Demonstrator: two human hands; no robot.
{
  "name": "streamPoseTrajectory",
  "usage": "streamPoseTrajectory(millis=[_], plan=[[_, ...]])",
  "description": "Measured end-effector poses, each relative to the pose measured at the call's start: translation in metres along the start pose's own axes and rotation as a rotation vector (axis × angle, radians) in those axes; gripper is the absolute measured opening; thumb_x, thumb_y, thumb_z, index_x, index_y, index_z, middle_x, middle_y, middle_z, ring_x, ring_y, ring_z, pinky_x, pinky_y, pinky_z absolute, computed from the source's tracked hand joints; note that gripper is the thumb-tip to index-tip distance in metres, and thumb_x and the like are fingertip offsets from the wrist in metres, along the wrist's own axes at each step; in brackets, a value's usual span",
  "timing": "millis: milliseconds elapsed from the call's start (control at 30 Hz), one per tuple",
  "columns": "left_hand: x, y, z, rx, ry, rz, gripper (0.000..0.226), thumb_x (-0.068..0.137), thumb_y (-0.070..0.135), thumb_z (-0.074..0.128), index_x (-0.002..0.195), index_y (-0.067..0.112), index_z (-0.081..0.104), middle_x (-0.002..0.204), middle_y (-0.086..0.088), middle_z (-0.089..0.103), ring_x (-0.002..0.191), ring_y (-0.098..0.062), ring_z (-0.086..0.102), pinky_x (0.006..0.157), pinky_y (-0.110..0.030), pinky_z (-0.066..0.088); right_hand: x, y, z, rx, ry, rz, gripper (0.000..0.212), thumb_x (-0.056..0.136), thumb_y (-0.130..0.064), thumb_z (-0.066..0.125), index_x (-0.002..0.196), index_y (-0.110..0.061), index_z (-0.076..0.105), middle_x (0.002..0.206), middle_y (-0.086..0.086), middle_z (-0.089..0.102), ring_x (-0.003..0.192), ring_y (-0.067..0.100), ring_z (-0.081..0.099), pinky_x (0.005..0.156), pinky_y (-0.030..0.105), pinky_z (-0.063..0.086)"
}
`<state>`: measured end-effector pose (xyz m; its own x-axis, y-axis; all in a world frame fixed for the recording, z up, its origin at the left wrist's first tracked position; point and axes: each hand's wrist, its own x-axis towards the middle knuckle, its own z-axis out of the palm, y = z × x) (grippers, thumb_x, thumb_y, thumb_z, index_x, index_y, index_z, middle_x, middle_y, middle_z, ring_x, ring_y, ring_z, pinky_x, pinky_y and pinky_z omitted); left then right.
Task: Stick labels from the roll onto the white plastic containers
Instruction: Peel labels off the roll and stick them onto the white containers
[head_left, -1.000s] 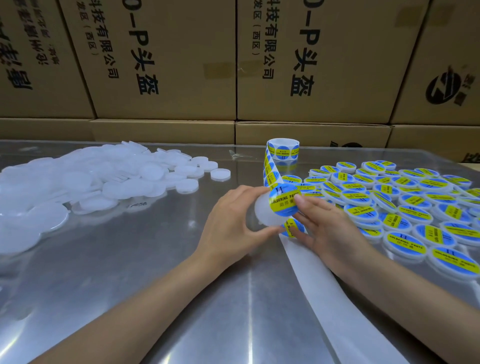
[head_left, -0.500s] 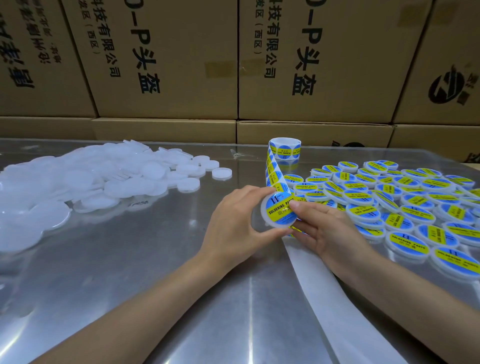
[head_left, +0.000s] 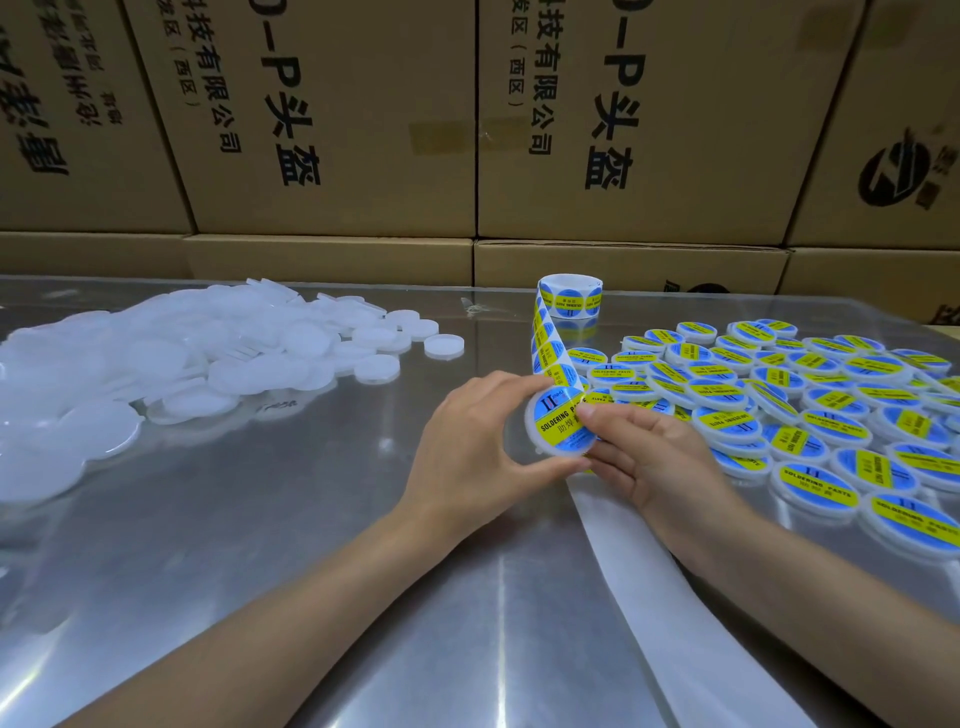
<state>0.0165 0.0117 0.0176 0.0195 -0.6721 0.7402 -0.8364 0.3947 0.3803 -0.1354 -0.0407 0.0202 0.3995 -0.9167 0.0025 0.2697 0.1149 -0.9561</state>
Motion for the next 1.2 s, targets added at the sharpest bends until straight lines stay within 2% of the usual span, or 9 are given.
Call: streamPoseTrajectory(millis=[433,533,667,733,800,867,967,1100,1200], plan=[[-0.0004,0.0010,0.0000,0.006,0.003,-0.005,0.060,0.063,0.048,0.083,0.110,0.015,0.067,0.101,0.008,0.067,0.090,-0.008,0.059,0.082,-0.028,0.046,-0.0020,0.0020,0.0033,-0.053,0.058,-0.066,0.008,0.081,-0.013,0.069,0.083,-0.006,0.071,0.092,0.018,0.072,0.079,0.020,0.065,0.075,0.025,0.055],[-0.0003,0.0015,-0.0006,0.003,0.009,-0.009,0.060,0.062,0.049,0.083,0.109,0.015,0.068,0.100,0.007,0.067,0.089,-0.009,0.060,0.081,-0.030,0.046,-0.0017,0.0039,0.0043,-0.139,0.085,-0.160,0.003,0.080,-0.012,0.071,0.078,-0.010,0.069,0.075,0.005,0.072,0.069,0.013,0.065,0.066,0.020,0.055],[0.0003,0.0031,-0.0015,-0.041,0.054,-0.020,0.057,0.061,0.047,0.085,0.105,0.016,0.068,0.096,0.008,0.067,0.087,-0.008,0.060,0.080,-0.031,0.047,-0.0004,0.0019,0.0046,-0.338,0.101,-0.451,0.014,0.078,-0.006,0.073,0.071,-0.017,0.066,0.063,-0.010,0.069,0.060,0.001,0.065,0.057,0.013,0.050],[0.0002,0.0038,-0.0015,-0.046,0.081,-0.015,0.055,0.060,0.046,0.085,0.103,0.017,0.068,0.094,0.009,0.067,0.085,-0.007,0.060,0.078,-0.032,0.048,-0.0001,0.0014,0.0028,-0.459,0.091,-0.535,0.013,0.078,-0.012,0.074,0.072,-0.020,0.067,0.074,-0.011,0.071,0.067,0.004,0.068,0.063,0.022,0.054],[0.0006,0.0038,-0.0015,-0.047,0.105,-0.010,0.054,0.059,0.045,0.086,0.101,0.017,0.068,0.093,0.009,0.067,0.084,-0.006,0.061,0.077,-0.033,0.049,-0.0003,0.0013,0.0009,-0.572,0.121,-0.579,0.009,0.076,-0.020,0.075,0.075,-0.026,0.068,0.100,-0.013,0.069,0.078,0.009,0.070,0.071,0.036,0.057],[0.0009,0.0036,-0.0017,-0.054,0.117,-0.010,0.053,0.059,0.044,0.086,0.101,0.016,0.068,0.093,0.009,0.068,0.083,-0.007,0.061,0.076,-0.035,0.050,-0.0002,0.0012,-0.0011,-0.701,0.177,-0.643,0.011,0.074,-0.028,0.076,0.076,-0.033,0.067,0.127,-0.015,0.054,0.093,0.007,0.066,0.079,0.034,0.054],[0.0007,0.0029,-0.0029,-0.058,0.115,-0.011,0.053,0.060,0.043,0.086,0.101,0.015,0.068,0.093,0.008,0.067,0.084,-0.009,0.062,0.076,-0.037,0.050,0.0004,-0.0007,-0.0023,-0.867,0.223,-0.719,0.011,0.072,-0.035,0.076,0.078,-0.033,0.067,0.142,-0.013,0.038,0.121,-0.007,0.042,0.081,0.028,0.044],[0.0010,0.0031,-0.0038,-0.018,0.086,-0.006,0.054,0.060,0.045,0.085,0.100,0.013,0.069,0.091,0.007,0.067,0.083,-0.010,0.061,0.076,-0.035,0.048,0.0012,-0.0003,-0.0039,-0.981,0.208,-0.768,0.023,0.068,-0.043,0.077,0.080,-0.027,0.066,0.145,-0.010,0.033,0.113,-0.031,0.019,0.073,0.023,0.034],[0.0007,0.0019,-0.0063,0.029,0.062,0.009,0.053,0.061,0.046,0.085,0.100,0.014,0.069,0.090,0.007,0.067,0.082,-0.010,0.060,0.076,-0.034,0.046,0.0028,-0.0047,-0.0045,-1.029,0.188,-0.773,0.049,0.059,-0.053,0.075,0.096,-0.025,0.059,0.142,-0.011,0.028,0.106,-0.026,0.032,0.071,0.029,0.040]])
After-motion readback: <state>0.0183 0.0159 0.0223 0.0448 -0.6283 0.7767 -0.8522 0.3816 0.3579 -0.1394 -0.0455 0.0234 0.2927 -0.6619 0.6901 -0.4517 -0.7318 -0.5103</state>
